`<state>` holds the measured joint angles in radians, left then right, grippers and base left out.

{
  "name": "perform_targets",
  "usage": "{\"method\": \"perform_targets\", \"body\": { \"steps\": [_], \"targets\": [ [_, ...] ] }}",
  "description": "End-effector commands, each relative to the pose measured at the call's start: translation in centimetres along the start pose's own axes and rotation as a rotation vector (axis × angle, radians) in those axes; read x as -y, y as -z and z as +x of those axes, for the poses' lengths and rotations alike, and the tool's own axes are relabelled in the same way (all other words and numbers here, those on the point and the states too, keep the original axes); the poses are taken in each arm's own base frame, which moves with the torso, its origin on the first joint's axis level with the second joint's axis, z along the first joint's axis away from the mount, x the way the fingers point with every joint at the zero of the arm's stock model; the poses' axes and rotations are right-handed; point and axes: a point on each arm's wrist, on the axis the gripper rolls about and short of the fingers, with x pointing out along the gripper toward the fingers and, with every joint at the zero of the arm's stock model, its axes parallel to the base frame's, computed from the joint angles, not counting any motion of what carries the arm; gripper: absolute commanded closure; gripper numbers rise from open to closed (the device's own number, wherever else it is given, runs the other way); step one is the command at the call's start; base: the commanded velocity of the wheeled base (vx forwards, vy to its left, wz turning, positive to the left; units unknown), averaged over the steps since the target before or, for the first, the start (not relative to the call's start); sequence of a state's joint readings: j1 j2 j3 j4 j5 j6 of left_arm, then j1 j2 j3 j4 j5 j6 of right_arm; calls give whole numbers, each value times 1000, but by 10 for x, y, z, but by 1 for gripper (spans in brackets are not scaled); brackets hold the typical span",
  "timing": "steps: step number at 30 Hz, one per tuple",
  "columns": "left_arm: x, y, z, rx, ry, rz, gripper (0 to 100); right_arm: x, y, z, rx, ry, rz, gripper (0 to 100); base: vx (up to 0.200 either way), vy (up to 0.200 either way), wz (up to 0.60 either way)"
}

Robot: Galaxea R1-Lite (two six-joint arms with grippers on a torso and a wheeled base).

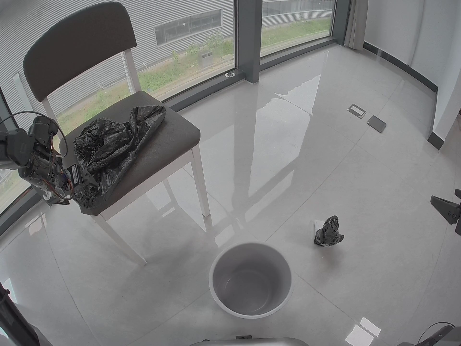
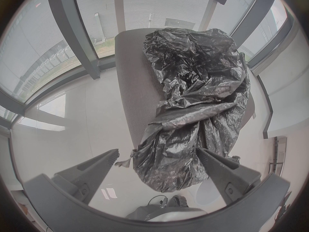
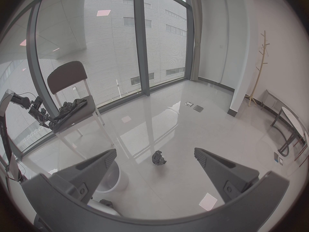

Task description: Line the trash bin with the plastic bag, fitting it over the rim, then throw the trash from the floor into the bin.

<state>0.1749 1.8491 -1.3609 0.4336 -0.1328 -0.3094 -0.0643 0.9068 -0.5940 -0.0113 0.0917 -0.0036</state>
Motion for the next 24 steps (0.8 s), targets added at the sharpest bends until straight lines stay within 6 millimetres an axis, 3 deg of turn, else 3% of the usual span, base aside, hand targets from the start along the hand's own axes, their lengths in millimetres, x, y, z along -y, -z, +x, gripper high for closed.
{"method": "perform_targets", "body": {
  "steps": [1, 11, 13, 16, 18, 19, 20, 21, 22, 23, 24],
  "targets": [
    [1, 0, 1, 6, 5, -5, 100, 0, -1, -1, 8, 0, -6, 0, 0, 0, 0],
    [2, 2, -5, 13, 6, -3, 100, 1, -6, 1, 17, 7, -123, 0, 0, 0, 0],
    [9, 0, -26, 69, 34, 17, 100, 1, -11, 3, 28, 6, -143, 0, 0, 0, 0],
    [38, 5, -71, 176, 126, 96, 100, 1, -24, 15, 28, -12, -146, 0, 0, 0, 0],
    [66, 16, -113, 261, 236, 188, 100, 0, -34, 28, 15, -35, -151, 0, 0, 0, 0],
    [72, 20, -122, 278, 263, 210, 100, -1, -36, 31, 13, -44, -153, 0, 0, 0, 0],
    [93, 33, -150, 321, 355, 301, 100, -6, -44, 41, 8, -78, -157, 0, 0, 0, 0],
    [95, 34, -153, 327, 363, 310, 100, -7, -45, 42, 9, -83, -158, 0, 0, 0, 0],
    [115, 48, -180, 370, 460, 413, 100, -15, -52, 53, -3, -132, -166, 0, 0, 0, 0],
    [123, 55, -193, 392, 504, 453, 100, -20, -55, 60, -11, -156, -171, 0, 0, 0, 0],
    [123, 55, -193, 392, 504, 453, 100, -20, -55, 60, -11, -156, -171, 0, 0, 0, 0]
  ]
}}
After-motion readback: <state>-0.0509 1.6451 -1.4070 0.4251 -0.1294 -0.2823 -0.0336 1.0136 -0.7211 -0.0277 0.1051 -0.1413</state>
